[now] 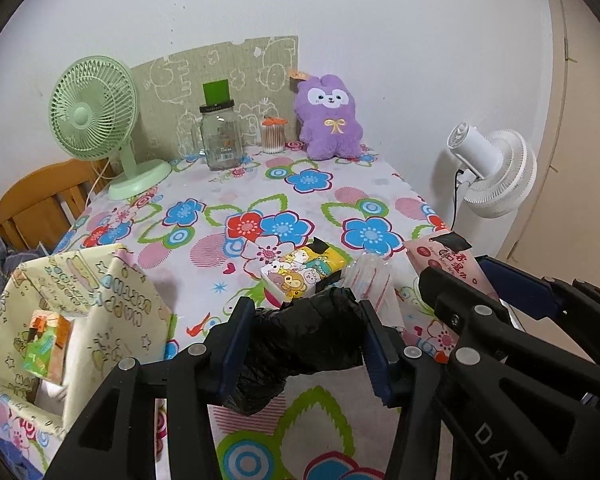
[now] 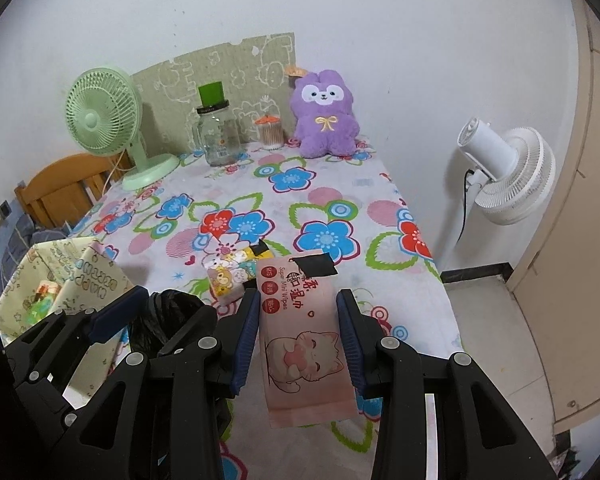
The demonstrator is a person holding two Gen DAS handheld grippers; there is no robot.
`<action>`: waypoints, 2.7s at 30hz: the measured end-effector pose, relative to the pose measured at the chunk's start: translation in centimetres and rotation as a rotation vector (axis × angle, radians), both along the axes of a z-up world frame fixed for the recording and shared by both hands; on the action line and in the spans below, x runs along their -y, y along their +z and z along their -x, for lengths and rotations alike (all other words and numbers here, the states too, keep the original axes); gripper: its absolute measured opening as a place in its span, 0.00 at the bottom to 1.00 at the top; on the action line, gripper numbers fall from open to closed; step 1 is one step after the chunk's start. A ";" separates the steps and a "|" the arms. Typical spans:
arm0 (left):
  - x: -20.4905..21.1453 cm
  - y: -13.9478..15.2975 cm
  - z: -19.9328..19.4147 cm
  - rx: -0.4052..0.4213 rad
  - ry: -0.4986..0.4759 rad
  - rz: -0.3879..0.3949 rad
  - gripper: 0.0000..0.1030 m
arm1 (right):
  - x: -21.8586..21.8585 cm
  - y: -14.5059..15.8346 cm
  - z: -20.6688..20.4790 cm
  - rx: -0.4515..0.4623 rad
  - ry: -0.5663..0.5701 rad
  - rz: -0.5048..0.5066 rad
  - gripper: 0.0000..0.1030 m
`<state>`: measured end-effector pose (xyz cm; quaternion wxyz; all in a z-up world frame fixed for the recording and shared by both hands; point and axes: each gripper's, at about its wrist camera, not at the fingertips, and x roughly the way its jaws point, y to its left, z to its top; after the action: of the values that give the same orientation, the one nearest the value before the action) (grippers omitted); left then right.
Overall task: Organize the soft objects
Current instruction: 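Carry the black bag and pink packet toward the paper box with both tools, then move both tools over the paper box holding the black bag and pink packet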
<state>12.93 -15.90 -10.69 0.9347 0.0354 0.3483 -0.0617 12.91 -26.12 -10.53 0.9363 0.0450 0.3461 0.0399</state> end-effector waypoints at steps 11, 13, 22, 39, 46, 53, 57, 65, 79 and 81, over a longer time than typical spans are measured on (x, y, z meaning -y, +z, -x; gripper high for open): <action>-0.7 2.1 2.7 0.043 -0.002 0.004 0.51 | -0.7 2.3 3.0 0.045 -0.006 0.002 0.41; -0.8 2.5 3.1 0.049 -0.003 0.009 0.51 | -0.8 2.7 3.5 0.053 -0.008 0.002 0.41; -1.5 4.7 5.2 0.090 -0.013 0.023 0.51 | -1.3 4.7 5.3 0.092 -0.010 0.012 0.41; -4.6 8.1 6.4 0.132 -0.016 0.038 0.52 | -4.4 8.6 6.8 0.148 0.013 0.022 0.41; -6.7 8.6 6.6 0.142 0.001 0.035 0.52 | -6.3 9.1 6.7 0.150 0.031 0.017 0.41; -9.0 8.8 6.2 0.142 0.021 0.039 0.52 | -8.6 9.5 6.2 0.150 0.056 0.020 0.41; -10.4 8.8 6.0 0.137 0.034 0.048 0.52 | -10.1 9.5 5.8 0.142 0.071 0.016 0.41; -13.2 8.4 5.4 0.126 0.061 0.045 0.52 | -13.0 9.3 5.1 0.133 0.104 0.016 0.41; -17.7 6.9 3.9 0.102 0.103 0.043 0.51 | -17.6 8.4 3.3 0.117 0.163 0.027 0.41; -18.2 6.6 3.7 0.096 0.109 0.039 0.51 | -18.2 8.1 3.0 0.109 0.176 0.028 0.41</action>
<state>9.24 2.27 -4.05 0.9528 0.0011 0.3032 -0.0157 9.86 -7.95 -2.44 0.9471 -0.0009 0.2976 0.1197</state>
